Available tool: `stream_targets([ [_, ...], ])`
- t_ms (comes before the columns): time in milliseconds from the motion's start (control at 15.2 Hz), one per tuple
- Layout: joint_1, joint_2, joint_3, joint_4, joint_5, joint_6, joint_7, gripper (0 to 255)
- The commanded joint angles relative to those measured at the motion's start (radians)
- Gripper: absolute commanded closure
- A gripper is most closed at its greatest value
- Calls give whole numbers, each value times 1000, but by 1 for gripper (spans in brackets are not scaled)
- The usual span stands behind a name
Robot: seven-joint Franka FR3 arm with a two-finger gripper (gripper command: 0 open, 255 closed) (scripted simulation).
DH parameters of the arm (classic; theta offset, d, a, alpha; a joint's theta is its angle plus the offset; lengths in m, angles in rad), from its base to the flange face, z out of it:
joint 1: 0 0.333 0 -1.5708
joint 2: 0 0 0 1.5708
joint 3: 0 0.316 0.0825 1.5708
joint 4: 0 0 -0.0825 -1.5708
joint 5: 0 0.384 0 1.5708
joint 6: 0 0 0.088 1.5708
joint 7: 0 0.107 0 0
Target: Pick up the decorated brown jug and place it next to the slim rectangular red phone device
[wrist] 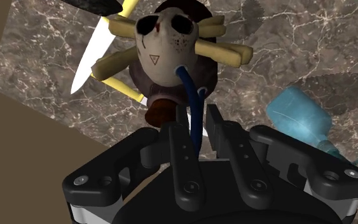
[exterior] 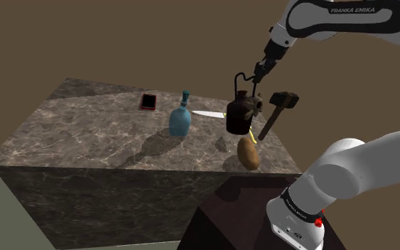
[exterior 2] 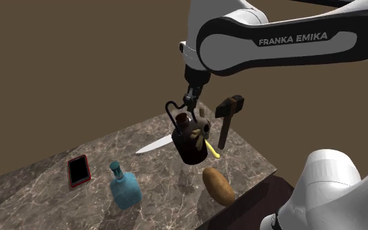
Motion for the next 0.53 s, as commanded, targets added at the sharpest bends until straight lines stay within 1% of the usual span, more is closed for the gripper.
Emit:
stream_targets([
  [0,1,-4,2,30,1,-29,-1,255],
  [462,4,0,9,126,8,-122,-4,255],
])
